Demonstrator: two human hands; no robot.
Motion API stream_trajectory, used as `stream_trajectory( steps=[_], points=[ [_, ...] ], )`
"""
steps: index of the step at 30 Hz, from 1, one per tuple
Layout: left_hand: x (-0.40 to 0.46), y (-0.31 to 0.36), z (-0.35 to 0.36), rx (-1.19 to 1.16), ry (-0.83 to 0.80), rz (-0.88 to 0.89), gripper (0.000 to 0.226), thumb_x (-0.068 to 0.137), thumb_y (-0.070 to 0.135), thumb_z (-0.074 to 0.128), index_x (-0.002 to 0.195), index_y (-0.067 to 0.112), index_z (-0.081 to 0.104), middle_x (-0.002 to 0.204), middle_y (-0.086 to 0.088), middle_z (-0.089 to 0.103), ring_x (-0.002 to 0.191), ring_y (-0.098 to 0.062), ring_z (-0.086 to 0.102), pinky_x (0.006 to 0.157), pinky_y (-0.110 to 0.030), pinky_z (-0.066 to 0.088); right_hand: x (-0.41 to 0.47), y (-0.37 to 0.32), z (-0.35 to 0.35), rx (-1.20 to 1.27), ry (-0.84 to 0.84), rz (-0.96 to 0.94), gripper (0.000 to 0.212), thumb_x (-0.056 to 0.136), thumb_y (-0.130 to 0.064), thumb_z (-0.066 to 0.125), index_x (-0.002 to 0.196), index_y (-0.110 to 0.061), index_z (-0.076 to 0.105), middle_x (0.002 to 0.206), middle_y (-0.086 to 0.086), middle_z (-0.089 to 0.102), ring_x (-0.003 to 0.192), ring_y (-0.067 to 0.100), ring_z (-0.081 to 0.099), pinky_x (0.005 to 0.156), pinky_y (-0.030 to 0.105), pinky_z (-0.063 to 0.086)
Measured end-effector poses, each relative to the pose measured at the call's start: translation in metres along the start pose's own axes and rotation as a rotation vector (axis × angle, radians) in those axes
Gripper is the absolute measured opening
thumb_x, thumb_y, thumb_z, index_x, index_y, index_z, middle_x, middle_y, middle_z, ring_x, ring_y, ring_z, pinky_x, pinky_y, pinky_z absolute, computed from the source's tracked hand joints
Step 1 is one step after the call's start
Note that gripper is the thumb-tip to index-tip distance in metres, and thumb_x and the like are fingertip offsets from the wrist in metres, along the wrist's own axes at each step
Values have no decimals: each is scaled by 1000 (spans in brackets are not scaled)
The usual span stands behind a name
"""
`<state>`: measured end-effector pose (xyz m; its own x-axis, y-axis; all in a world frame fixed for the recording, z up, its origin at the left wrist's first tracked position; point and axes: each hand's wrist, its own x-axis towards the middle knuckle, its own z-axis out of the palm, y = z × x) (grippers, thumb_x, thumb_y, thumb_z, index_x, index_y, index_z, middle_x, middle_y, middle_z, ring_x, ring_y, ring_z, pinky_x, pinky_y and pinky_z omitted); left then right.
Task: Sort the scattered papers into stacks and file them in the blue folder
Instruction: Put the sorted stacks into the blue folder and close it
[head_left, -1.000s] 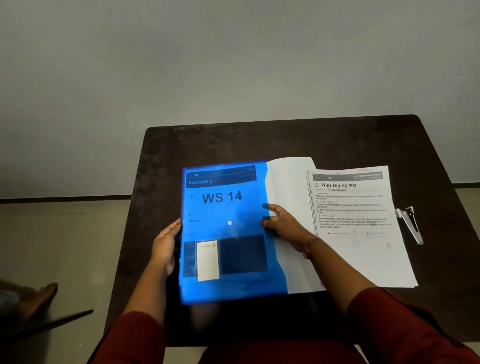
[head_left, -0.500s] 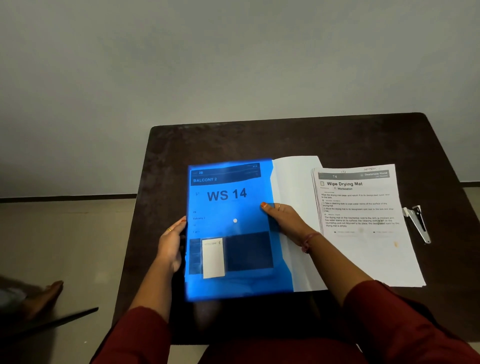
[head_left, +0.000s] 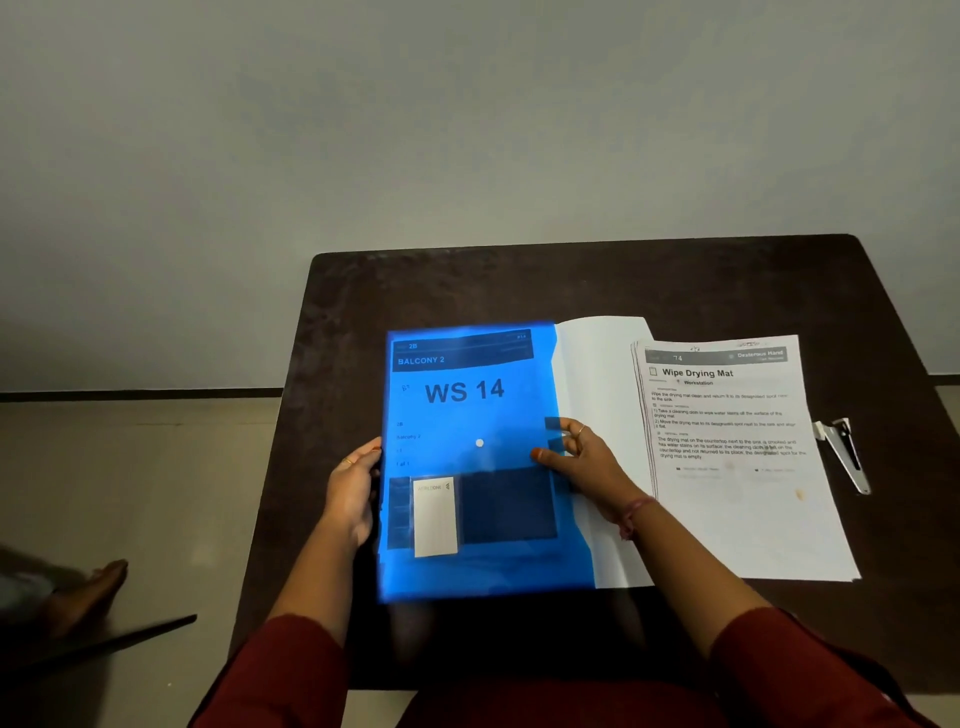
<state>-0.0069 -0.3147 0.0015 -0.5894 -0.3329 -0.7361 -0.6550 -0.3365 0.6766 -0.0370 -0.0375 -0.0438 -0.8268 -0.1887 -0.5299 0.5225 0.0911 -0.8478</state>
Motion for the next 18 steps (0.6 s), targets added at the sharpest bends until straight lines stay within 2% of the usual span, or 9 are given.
stream_trajectory(
  steps=[2, 4, 6, 8, 14, 18],
  points=[
    [1, 0, -1, 1, 0, 7, 21, 100, 18, 47, 111, 14, 65, 106, -9, 70, 99, -23, 64, 82, -37, 53, -1, 1, 0, -90, -13, -32, 53, 83, -19, 73, 130, -22, 49, 116, 7, 66, 106, 19, 64, 94, 39, 52],
    [2, -1, -1, 1, 0, 9, 22, 100, 17, 47, 112, 14, 64, 104, -9, 70, 96, -22, 63, 86, -39, 50, -1, 1, -2, -158, -14, -49, 57, 83, -20, 73, 134, -22, 47, 96, 10, 67, 87, 18, 65, 85, 30, 54],
    [3, -2, -2, -10, 0, 12, 22, 99, 16, 47, 112, 13, 65, 101, -7, 70, 91, -19, 64, 81, -36, 51, -2, -2, -3, -210, -5, -50, 56, 86, -16, 70, 136, -21, 45, 65, 3, 46, 59, 9, 46, 60, 16, 43],
    [3, -2, -2, -20, 0, 16, 23, 99, 14, 47, 113, 12, 65, 99, -6, 71, 86, -17, 64, 74, -32, 52, -2, -2, -4, -224, -9, -46, 58, 89, -12, 65, 141, -19, 40, 58, -3, 32, 50, 5, 33, 51, 15, 33],
    [3, -2, -3, -33, -22, 28, 26, 99, 11, 47, 118, 11, 63, 111, -9, 69, 95, -18, 64, 83, -33, 52, -1, -3, -4, -287, -50, -22, 60, 93, -16, 60, 146, -14, 33, 54, -6, 36, 51, 6, 36, 54, 19, 33],
    [2, -1, -2, -30, -41, 17, 27, 99, 12, 46, 121, 13, 61, 108, -8, 70, 95, -18, 66, 79, -34, 52, -1, -5, -4, -325, -66, -9, 59, 95, -20, 58, 147, -14, 31, 51, -9, 38, 47, 3, 37, 52, 16, 34]
  ],
)
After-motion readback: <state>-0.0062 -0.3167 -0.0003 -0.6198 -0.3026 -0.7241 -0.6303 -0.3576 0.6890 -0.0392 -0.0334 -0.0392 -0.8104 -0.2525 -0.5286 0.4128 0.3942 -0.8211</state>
